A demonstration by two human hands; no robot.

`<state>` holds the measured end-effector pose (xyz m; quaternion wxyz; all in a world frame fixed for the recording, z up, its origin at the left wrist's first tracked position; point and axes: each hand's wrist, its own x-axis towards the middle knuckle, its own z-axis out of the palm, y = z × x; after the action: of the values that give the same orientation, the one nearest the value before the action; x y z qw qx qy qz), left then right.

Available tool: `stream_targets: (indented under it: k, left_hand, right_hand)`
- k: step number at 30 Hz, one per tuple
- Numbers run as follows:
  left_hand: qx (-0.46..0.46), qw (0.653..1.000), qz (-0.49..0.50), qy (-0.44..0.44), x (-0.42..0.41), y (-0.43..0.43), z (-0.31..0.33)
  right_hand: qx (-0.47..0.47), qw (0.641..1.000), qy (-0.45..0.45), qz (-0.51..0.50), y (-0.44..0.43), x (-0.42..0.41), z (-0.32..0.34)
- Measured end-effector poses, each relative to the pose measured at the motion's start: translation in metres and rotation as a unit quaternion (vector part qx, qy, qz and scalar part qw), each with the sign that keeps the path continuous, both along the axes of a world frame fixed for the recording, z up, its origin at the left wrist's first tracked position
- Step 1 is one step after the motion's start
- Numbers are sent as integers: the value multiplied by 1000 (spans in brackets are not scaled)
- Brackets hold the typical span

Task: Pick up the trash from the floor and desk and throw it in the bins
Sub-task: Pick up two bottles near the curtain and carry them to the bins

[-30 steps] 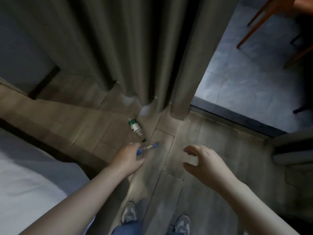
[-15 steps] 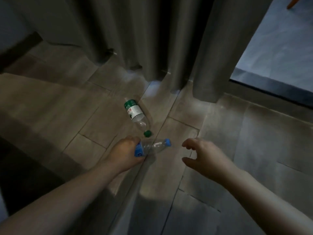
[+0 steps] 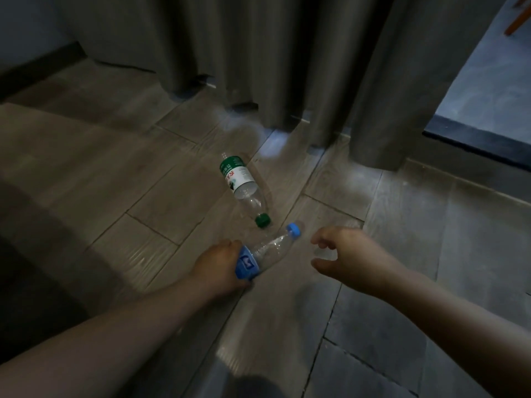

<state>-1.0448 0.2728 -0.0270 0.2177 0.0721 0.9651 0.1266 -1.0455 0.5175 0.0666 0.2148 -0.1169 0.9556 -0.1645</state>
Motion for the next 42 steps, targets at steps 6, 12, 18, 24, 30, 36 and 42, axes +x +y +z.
stream_targets:
  k: [6, 12, 18, 24, 30, 36, 42]
  left_hand:
    - [17, 1000, 12, 8, 9, -12, -15]
    - [37, 998, 12, 39, 6, -20, -24]
    - [37, 998, 9, 56, 8, -21, -28]
    - [44, 997, 4, 61, 6, -23, -30]
    - [46, 997, -3, 59, 6, -23, -30]
    - [41, 998, 1, 47, 7, -23, -30]
    - [43, 999, 12, 21, 10, -20, -22]
  right_hand:
    - [-34, 998, 29, -41, -28, -34, -10]
    - [-49, 996, 36, -63, -70, -71, -47]
    - [-53, 995, 39, -71, -105, -91, -79]
    - [-88, 986, 22, -141, -124, -108, -96]
    - [-127, 979, 2, -158, -115, -109, -101]
    - [-140, 976, -19, -168, -92, -109, -90]
    - [-189, 957, -49, -216, -63, -96, -67]
